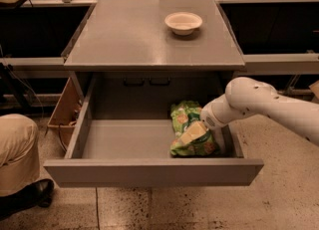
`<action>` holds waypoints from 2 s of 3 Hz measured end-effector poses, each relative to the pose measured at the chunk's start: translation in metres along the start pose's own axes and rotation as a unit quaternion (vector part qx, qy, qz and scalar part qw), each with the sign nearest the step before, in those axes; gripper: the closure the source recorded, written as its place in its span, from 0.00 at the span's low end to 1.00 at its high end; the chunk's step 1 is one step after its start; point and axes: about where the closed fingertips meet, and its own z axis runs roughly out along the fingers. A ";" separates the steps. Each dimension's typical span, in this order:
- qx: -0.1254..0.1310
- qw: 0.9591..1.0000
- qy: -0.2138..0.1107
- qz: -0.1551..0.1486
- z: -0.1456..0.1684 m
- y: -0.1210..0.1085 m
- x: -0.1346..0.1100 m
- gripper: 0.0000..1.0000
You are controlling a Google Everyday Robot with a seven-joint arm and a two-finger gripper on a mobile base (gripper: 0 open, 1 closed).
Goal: Pick green rice chip bag from top drawer and place on counter
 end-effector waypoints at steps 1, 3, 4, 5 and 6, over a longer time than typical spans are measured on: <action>-0.008 0.999 -0.008 0.031 0.012 -0.003 0.004 0.00; -0.010 0.998 -0.023 0.050 0.019 0.000 0.006 0.43; -0.014 0.998 -0.036 0.041 0.008 0.010 -0.001 0.72; -0.019 0.998 -0.048 0.029 -0.007 0.020 -0.010 0.97; -0.030 0.998 -0.060 0.006 -0.024 0.032 -0.025 1.00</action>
Offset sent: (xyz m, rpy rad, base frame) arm 0.0076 0.0029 -0.0293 0.1013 0.0386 -0.1038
